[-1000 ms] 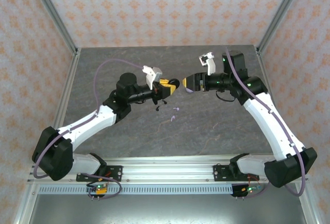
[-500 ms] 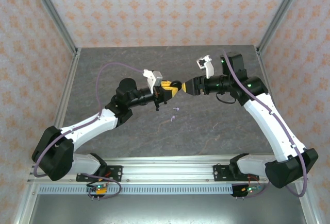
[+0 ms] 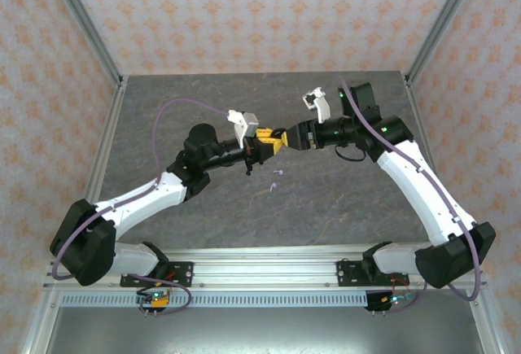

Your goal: Insert wireless bluetooth earbuds into charging case

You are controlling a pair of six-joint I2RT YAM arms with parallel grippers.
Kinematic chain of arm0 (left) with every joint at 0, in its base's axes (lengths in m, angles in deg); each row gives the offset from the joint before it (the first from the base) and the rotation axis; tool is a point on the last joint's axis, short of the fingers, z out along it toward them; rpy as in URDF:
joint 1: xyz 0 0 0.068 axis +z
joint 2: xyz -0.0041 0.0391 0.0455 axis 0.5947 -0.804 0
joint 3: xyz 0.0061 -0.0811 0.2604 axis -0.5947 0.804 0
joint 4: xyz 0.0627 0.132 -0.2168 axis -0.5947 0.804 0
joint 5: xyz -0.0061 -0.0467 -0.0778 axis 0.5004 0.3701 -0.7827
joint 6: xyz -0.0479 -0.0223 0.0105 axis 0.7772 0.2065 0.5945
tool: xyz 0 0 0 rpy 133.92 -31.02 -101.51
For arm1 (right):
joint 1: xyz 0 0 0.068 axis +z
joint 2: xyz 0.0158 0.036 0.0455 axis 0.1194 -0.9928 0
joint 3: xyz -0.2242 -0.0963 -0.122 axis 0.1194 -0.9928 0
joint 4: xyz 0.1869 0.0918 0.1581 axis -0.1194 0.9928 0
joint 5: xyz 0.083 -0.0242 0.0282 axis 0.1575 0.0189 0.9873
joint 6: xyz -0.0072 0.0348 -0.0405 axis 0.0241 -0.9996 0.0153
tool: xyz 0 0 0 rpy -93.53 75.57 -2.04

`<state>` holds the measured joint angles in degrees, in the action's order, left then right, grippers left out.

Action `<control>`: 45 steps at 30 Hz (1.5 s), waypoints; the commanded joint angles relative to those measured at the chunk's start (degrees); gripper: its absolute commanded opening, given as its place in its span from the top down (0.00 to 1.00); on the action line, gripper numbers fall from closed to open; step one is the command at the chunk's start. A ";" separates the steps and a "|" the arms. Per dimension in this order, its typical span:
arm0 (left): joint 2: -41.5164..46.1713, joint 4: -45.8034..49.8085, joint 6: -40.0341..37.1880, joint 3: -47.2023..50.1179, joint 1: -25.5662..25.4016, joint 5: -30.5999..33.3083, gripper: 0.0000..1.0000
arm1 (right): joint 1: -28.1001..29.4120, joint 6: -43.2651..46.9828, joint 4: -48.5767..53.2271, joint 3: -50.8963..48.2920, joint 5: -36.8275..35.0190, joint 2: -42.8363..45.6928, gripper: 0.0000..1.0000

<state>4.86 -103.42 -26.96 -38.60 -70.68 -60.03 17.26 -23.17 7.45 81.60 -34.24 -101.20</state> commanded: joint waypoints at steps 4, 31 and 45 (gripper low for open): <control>2.83 -0.45 -1.57 -1.91 -1.25 -1.27 0.97 | 0.30 -0.98 -0.37 2.03 -7.17 -0.20 0.39; 10.74 8.11 -4.97 0.95 -1.93 4.47 0.98 | -1.30 -10.62 1.18 2.10 -23.54 -5.73 0.41; 17.37 15.27 -3.80 -0.49 -1.93 6.35 0.98 | 3.91 -7.67 -2.38 4.79 -16.11 -25.89 0.48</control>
<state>20.53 -89.51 -30.92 -38.01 -72.41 -55.09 19.91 -32.18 6.49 83.50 -51.50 -125.02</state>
